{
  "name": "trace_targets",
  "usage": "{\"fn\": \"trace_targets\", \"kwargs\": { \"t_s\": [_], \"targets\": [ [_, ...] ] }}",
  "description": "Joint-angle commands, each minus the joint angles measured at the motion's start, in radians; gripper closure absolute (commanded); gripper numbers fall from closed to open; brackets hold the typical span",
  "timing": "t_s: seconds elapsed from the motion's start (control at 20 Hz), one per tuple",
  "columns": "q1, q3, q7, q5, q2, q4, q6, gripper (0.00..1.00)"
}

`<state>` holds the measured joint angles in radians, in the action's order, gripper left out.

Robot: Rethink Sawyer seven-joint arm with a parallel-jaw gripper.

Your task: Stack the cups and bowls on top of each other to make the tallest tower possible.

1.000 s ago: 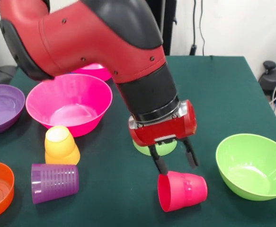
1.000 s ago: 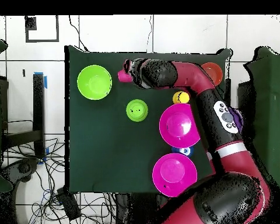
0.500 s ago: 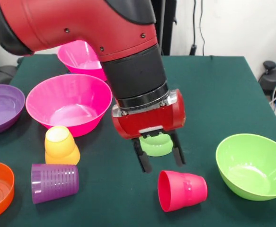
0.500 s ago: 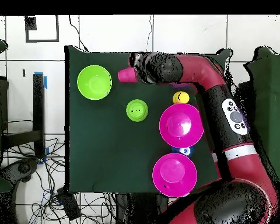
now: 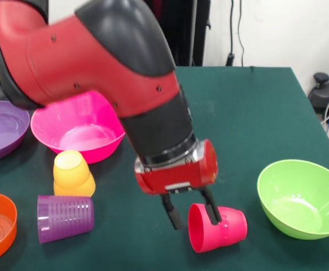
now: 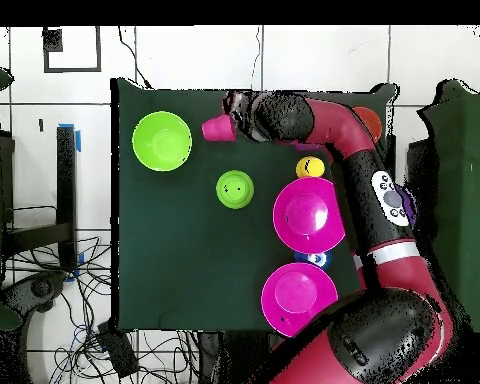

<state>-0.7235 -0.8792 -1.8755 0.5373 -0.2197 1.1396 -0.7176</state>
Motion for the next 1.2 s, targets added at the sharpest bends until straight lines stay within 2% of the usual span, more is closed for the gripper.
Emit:
{"fn": "trace_targets", "kwargs": {
  "t_s": [0.05,0.25,0.3,0.35,0.5,0.6,0.7,0.75,0.9,1.2],
  "targets": [
    [0.056,0.073,0.205,0.055,0.115,-0.078,-0.038,0.0],
    [0.044,0.057,0.242,0.041,0.128,-0.08,-0.07,0.0],
    [0.038,0.043,0.277,0.012,0.118,-0.084,-0.144,0.0],
    [0.03,0.028,0.279,-0.014,0.104,-0.079,-0.181,0.0],
    [0.008,-0.032,0.28,-0.14,0.023,-0.08,-0.407,0.0],
    [0.003,-0.046,0.282,-0.172,0.011,-0.088,-0.457,0.0],
    [0.002,-0.043,0.283,-0.167,0.005,-0.086,-0.442,0.0],
    [0.002,-0.04,0.271,-0.169,0.004,-0.084,-0.439,1.0],
    [0.004,-0.028,0.217,-0.154,-0.011,-0.063,-0.372,1.0],
    [0.019,-0.002,0.202,-0.122,-0.034,-0.07,-0.344,1.0]
  ]
}}
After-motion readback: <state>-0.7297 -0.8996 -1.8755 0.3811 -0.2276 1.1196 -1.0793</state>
